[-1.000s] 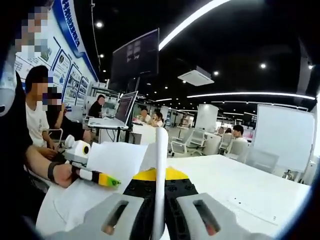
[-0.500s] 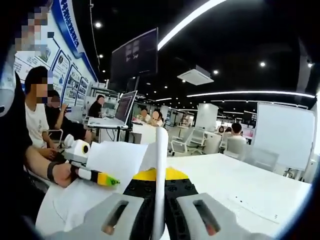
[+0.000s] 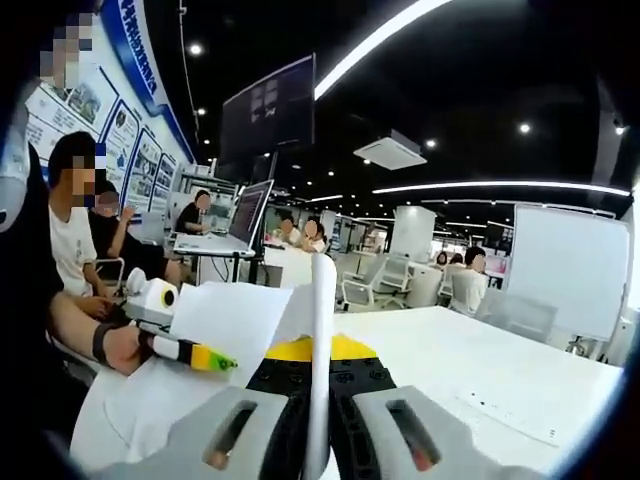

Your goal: Organize the stack of printing papers by aligning and flattening the scattered papers on the table

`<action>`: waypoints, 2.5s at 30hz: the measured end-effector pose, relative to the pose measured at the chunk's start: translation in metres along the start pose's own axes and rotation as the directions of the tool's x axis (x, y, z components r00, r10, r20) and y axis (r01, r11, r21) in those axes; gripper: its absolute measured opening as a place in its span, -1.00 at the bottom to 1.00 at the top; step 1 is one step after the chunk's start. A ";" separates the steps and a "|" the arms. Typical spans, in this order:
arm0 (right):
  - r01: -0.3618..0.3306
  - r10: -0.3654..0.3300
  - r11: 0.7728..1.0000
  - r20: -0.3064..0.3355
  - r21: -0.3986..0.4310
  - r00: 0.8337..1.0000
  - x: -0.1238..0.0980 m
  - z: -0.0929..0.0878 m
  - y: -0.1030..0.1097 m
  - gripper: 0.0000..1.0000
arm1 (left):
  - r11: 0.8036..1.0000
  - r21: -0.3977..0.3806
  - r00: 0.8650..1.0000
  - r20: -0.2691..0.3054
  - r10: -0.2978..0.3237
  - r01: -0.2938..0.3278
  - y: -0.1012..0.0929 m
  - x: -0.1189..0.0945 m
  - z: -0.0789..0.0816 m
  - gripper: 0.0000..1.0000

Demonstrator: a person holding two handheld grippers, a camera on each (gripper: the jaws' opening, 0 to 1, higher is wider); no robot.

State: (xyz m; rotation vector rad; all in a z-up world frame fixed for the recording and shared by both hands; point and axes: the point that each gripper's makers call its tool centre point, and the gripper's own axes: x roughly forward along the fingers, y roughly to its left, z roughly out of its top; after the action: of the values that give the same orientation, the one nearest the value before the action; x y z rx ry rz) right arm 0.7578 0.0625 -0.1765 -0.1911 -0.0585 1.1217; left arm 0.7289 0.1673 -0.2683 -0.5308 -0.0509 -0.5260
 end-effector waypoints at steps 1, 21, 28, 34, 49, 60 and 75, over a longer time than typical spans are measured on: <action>0.000 0.000 1.000 0.000 0.001 1.000 0.000 0.000 0.000 -1.00 | 1.000 -0.001 1.000 0.001 -0.002 0.002 0.000 0.000 0.000 -0.57; -0.023 0.023 1.000 0.001 -0.006 1.000 0.009 -0.005 0.007 -1.00 | 1.000 -0.002 1.000 0.002 -0.009 0.009 -0.001 0.000 0.000 -0.55; -0.027 0.027 0.999 -0.002 -0.022 1.000 0.015 -0.006 0.010 -1.00 | 1.000 -0.001 1.000 0.002 -0.009 0.009 -0.001 0.000 0.000 -0.55; -0.036 0.036 0.999 -0.007 -0.023 0.999 0.018 -0.007 0.013 -1.00 | 1.000 -0.002 1.000 0.003 -0.010 0.010 -0.002 0.000 0.001 -0.55; -0.057 0.056 0.998 -0.013 -0.033 0.998 0.025 -0.009 0.021 -1.00 | 1.000 -0.002 1.000 0.002 -0.013 0.013 -0.004 0.000 0.000 -0.55; -0.075 0.074 0.997 -0.012 -0.030 0.997 0.031 -0.009 0.027 -1.00 | 1.000 0.000 1.000 0.000 -0.014 0.014 -0.004 0.001 -0.001 -0.55; -0.102 0.101 0.994 -0.011 -0.029 0.995 0.042 -0.010 0.038 -1.00 | 1.000 -0.001 1.000 0.000 -0.016 0.016 -0.005 0.001 -0.001 -0.55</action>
State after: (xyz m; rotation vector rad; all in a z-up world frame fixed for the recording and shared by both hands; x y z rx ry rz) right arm 0.7438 0.1146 -0.1955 -0.2279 -0.0569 1.2215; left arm 0.7273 0.1631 -0.2666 -0.5319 -0.0544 -0.5419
